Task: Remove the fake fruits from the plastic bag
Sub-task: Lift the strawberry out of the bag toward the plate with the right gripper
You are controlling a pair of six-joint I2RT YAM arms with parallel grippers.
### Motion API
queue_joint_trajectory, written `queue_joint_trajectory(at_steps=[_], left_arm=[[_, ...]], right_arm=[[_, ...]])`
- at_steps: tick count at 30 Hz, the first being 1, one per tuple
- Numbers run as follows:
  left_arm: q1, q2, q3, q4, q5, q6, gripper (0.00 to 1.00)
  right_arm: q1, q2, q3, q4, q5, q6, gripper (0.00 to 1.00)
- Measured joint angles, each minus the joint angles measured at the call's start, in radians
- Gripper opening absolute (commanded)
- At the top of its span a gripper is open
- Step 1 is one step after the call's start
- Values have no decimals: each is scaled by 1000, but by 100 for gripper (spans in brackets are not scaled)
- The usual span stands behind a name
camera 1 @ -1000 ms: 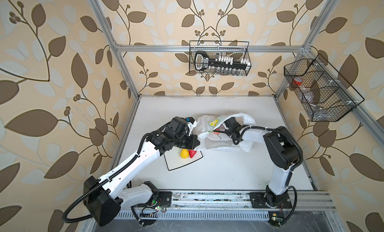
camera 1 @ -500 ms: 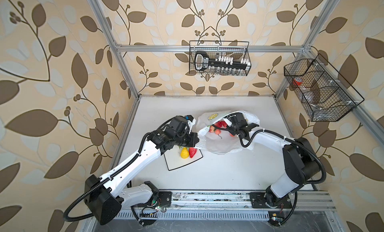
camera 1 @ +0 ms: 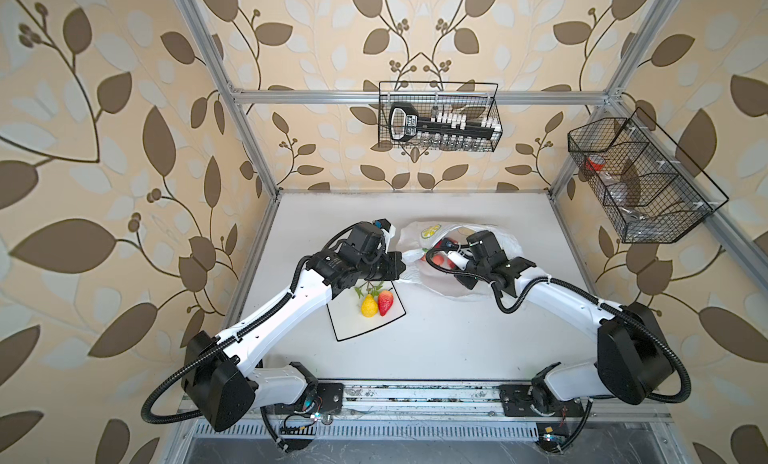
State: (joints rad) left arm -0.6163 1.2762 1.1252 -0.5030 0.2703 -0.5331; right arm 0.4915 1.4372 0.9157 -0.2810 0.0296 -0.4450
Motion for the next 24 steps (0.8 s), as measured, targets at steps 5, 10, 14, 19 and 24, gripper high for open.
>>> queue_joint_trajectory(at_steps=[5,10,14,19,24], left_arm=[[3,54,43,-15,-11,27,0],[23,78,62,-47,-13,56,0],[37,102,106,-75,-13,77,0],[48,121,136,-77,-10,93,0],[48,137,138,-79,-8,101,0]], right_arm=[[29,-25,-1,-13,-70,8,39],[52,-83,-1,-18,-127,6,39],[56,-142,1,-32,-167,7,39],[58,-222,23,-62,-216,7,38],[61,-261,62,-84,-244,8,37]])
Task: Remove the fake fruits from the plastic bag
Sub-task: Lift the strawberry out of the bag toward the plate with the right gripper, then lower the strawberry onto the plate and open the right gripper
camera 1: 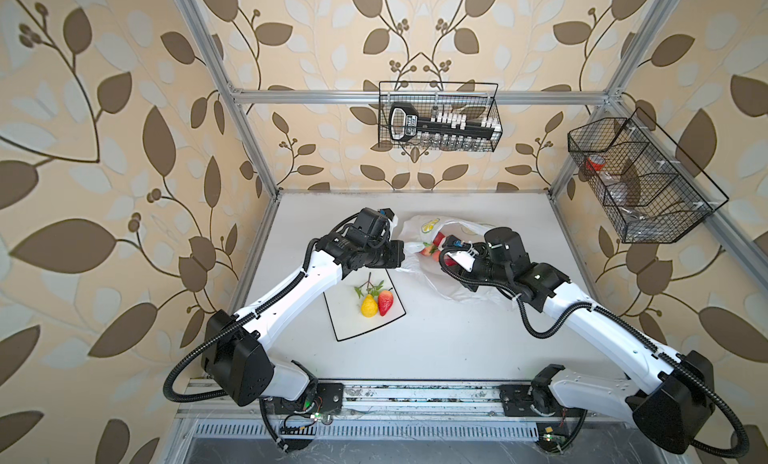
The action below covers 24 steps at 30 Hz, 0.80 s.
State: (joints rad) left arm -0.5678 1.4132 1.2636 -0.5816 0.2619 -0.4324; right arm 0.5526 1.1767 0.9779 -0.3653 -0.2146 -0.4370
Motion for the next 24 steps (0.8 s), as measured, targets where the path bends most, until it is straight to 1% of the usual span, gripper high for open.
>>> queue_joint_trajectory(at_steps=[4,7,11,16,20,24], left_arm=[[2,19,11,-6,0,6,0],[12,60,52,-24,1,14,0],[35,115,105,-33,3,32,0],[73,163,180,-50,21,64,0],[99,198,240,-52,44,88,0],[111,224,267,-56,63,112,0]], right_arm=[[21,-8,34,-14,-11,11,37],[77,-8,65,-16,-13,30,37],[216,-5,103,-16,14,59,37],[403,28,111,1,81,97,38],[526,100,110,50,137,122,38],[615,214,111,135,172,146,38]])
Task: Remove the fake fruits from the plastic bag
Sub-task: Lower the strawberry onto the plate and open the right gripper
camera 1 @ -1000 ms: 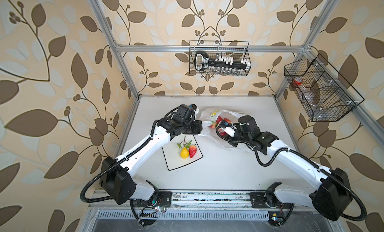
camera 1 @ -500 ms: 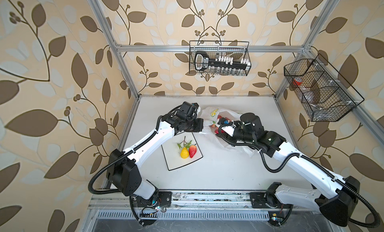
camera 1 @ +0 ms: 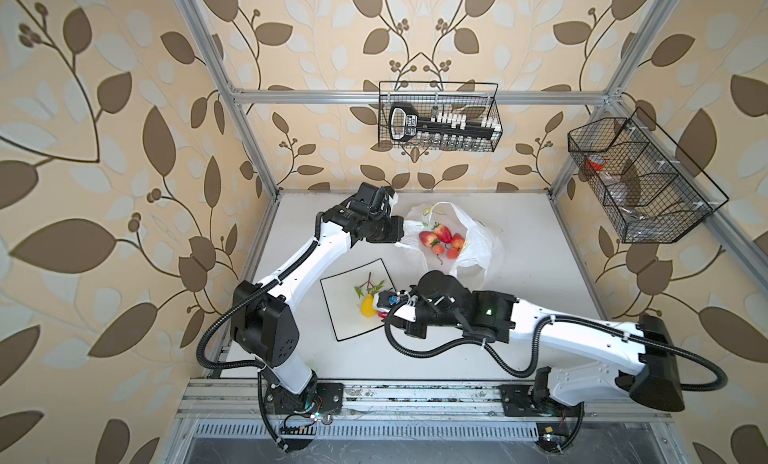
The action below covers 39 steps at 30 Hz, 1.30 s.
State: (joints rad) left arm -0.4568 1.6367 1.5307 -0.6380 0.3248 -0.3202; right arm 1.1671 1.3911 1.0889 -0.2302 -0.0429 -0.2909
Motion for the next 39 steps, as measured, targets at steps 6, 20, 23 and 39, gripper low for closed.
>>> queue_joint_trajectory(at_steps=[6,20,23,39], left_arm=[[3,10,12,-43,30,31,0],[3,9,32,-130,13,118,0],[3,3,32,-140,-3,128,0],[3,-46,23,-144,-22,134,0]], right_arm=[[63,209,14,131,14,27,38],[78,515,198,286,141,134,36],[83,558,224,270,180,154,37],[92,707,345,153,307,220,54]])
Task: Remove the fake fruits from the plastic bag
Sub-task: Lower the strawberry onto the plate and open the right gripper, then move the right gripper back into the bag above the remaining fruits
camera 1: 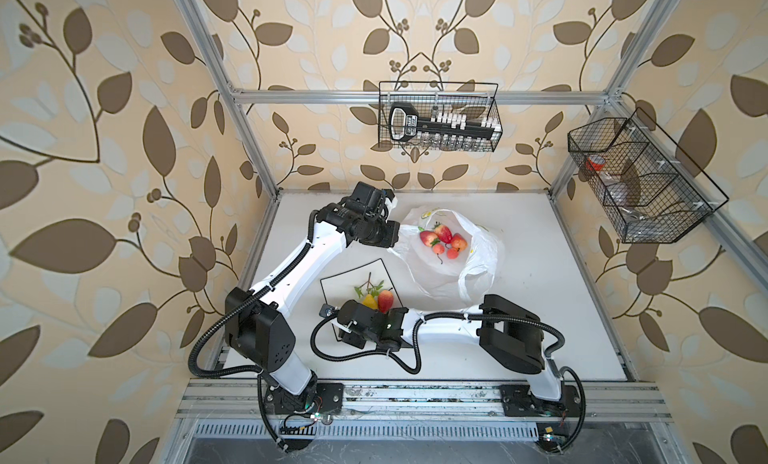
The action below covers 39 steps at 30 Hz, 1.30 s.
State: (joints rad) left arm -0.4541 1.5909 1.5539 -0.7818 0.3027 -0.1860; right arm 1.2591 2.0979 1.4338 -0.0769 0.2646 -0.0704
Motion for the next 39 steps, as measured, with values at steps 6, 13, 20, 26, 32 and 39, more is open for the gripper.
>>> queue_joint_trajectory(at_steps=[6,13,20,26,32,39], left_arm=[[0,-18,-6,0,0,0,0],[0,-21,-18,11,1,-3,0],[0,-25,-22,23,1,-4,0],[0,-34,-30,31,1,-4,0],[0,-46,-71,51,1,-8,0],[0,-80,-129,79,3,-27,0]], right_arm=[[14,0,0,-9,21,3,63],[51,-5,0,-8,53,-32,68],[109,-158,-117,50,69,-53,67],[185,-430,-334,132,133,-61,63],[235,-694,-528,124,297,-23,61],[204,-924,-611,15,491,125,53]])
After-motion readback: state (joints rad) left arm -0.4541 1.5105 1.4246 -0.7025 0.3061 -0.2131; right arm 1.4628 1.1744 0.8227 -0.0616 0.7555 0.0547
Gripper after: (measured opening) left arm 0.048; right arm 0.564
